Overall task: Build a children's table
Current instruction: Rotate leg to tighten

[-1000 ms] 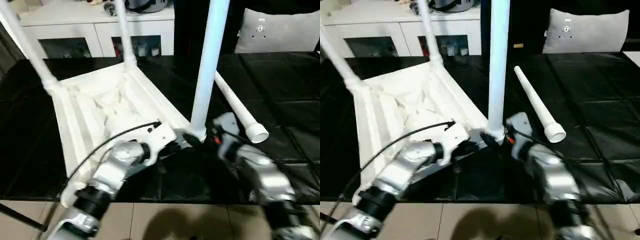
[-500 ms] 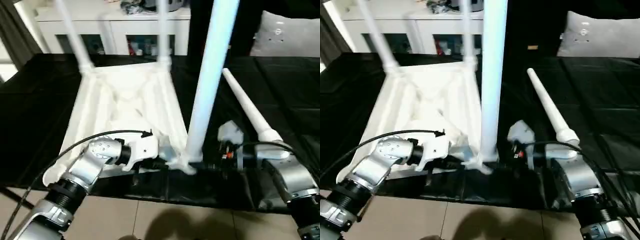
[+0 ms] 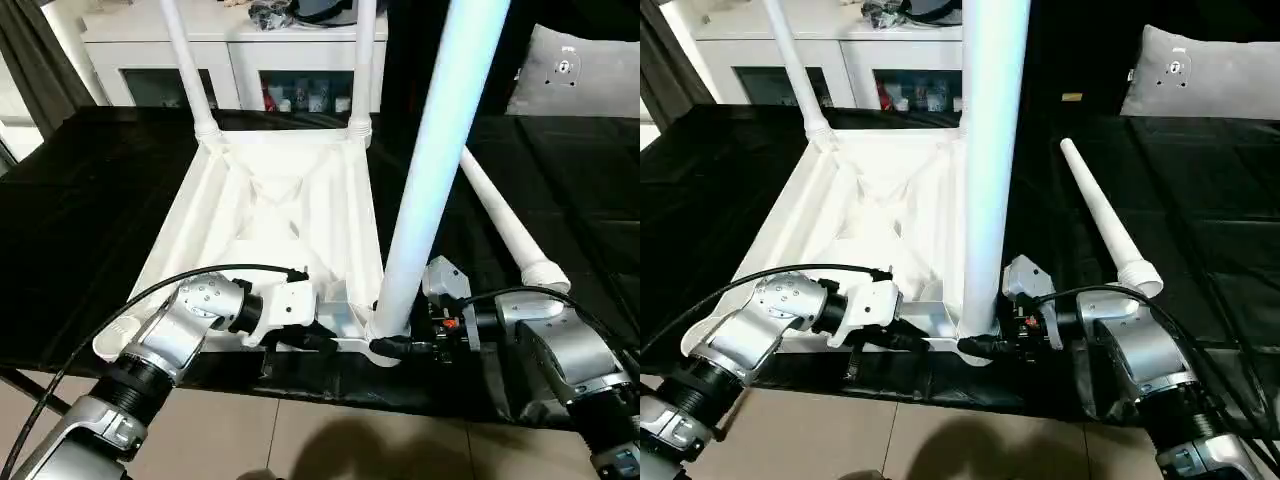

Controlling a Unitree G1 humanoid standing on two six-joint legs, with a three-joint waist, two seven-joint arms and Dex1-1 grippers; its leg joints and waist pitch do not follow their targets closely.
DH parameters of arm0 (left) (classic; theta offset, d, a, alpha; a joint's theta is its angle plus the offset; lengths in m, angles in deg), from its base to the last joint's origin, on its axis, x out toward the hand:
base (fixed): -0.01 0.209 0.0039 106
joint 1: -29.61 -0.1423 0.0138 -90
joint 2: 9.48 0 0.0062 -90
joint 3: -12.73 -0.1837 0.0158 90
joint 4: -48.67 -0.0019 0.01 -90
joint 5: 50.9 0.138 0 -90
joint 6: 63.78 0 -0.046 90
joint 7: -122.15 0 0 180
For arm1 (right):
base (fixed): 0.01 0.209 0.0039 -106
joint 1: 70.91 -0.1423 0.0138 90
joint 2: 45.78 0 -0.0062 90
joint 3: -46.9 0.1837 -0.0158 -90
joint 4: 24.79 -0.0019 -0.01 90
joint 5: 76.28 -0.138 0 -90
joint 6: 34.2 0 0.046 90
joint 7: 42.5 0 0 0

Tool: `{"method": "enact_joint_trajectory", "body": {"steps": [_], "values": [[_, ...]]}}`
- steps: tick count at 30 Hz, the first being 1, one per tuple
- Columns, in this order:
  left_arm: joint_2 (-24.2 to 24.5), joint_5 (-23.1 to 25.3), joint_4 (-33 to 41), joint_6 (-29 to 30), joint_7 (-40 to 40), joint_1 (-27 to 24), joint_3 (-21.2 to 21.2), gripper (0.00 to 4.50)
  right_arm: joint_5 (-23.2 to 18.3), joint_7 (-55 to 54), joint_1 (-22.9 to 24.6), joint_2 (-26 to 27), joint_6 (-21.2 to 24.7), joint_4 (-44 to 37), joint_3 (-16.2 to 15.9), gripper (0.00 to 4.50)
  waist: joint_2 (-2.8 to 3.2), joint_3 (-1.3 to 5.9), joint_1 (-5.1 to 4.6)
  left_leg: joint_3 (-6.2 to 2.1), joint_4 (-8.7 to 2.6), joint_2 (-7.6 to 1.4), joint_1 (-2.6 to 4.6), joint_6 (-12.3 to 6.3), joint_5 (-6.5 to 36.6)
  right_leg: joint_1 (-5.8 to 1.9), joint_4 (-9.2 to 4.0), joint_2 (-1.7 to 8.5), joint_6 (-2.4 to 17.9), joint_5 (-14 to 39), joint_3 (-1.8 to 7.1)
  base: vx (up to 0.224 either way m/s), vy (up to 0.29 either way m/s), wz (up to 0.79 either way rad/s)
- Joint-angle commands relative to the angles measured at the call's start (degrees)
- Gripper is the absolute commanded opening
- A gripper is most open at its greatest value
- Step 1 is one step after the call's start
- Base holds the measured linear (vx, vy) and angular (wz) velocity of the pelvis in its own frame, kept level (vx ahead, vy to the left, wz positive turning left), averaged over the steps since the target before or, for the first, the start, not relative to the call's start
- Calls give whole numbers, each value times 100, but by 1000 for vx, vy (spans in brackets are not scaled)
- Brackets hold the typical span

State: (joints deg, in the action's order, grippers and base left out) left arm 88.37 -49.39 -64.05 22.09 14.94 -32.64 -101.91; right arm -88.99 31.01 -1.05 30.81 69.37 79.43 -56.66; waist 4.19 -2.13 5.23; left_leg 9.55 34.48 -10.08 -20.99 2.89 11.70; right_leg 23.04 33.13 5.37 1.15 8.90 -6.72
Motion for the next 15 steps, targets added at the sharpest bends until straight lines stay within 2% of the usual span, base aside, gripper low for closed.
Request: {"method": "enact_joint_trajectory", "body": {"steps": [1, 4, 5, 6, 8, 9, 10, 11, 12, 13, 14, 15], "values": [[-9, 93, 7, 19, 136, -19, -205, 0, -80, 103, 42, 42, 46, -98, -19, 281, -104, 371, -23, -65, -386, -324, 9, -545, 825, -333, -340, 369, 1049, 1541, 324, 0, 0, 0], [-100, -1, 96, 319, -115, -147, -54, 0, -103, -123, 209, 143, 85, -208, 0, 274, -117, 366, -17, -61, -389, -326, 11, -533, 834, -332, -352, 378, 1025, 1648, 325, 0, 0, 0], [-197, -71, 197, 556, -342, -258, 51, 0, -3, -545, 275, 310, 92, -166, 59, 273, -134, 354, -32, -62, -403, -337, 10, -506, 846, -323, -360, 384, 1014, 1728, 330, 0, 0, 0], [-197, -71, 197, 556, -342, -258, 51, 0, -3, -545, 275, 310, 92, -166, 59, 272, -121, 344, -33, -70, -409, -329, 7, -485, 902, -323, -371, 383, 987, 1830, 319, 0, 0, 0], [-441, -180, 415, 1001, -897, -454, 290, 0, 215, -1603, 247, 768, 176, 48, 258, 272, -119, 304, -97, -69, -448, -325, 30, -371, 1198, -302, -429, 364, 882, 2244, 309, 0, 0, 0], [-486, -194, 451, 1076, -997, -481, 330, 0, 242, -1779, 232, 849, 193, 88, 295, 272, -128, 253, -160, -80, -466, -287, 36, -250, 1520, -303, -494, 365, 722, 2804, 272, 0, 0, 0], [-615, -230, 536, 1288, -1262, -531, 436, 0, 283, -2181, 188, 1053, 268, 167, 377, 272, -140, 240, -246, -97, -456, -248, 80, -138, 1825, -287, -570, 364, 492, 3333, 235, 0, 0, 0], [-695, -249, 586, 1417, -1421, -556, 498, 0, 297, -2405, 162, 1175, 321, 209, 425, 272, -116, 242, -293, -108, -451, -244, 88, -89, 1902, -290, -573, 375, 448, 3420, 230, 0, 0, 0], [-915, -271, 701, 1713, -1853, -604, 650, 0, 281, -2879, 101, 1491, 449, 290, 544, 271, -113, 217, -403, -134, -457, -228, 79, -50, 2096, -280, -631, 358, 323, 3641, 191, 0, 0, 0], [-1115, -233, 749, 1888, -2227, -607, 750, 0, 272, -3186, 57, 1723, 491, 339, 611, 271, -79, 214, -494, -164, -442, -207, 71, -10, 2229, -280, -659, 352, 215, 3790, 137, 0, 0, 0], [-1165, -218, 765, 1932, -2318, -608, 772, 0, 271, -3252, 49, 1777, 497, 346, 627, 271, -90, 215, -547, -162, -431, -197, 89, -8, 2292, -261, -703, 340, 164, 3851, 119, 0, 0, 0], [-1430, -102, 778, 2092, -2812, -579, 872, 0, 331, -3661, -17, 2043, 508, 439, 685, 271, -76, 233, -618, -180, -418, -190, 103, -23, 2348, -269, -713, 339, 121, 3804, 97, 0, 0, 0]]}}
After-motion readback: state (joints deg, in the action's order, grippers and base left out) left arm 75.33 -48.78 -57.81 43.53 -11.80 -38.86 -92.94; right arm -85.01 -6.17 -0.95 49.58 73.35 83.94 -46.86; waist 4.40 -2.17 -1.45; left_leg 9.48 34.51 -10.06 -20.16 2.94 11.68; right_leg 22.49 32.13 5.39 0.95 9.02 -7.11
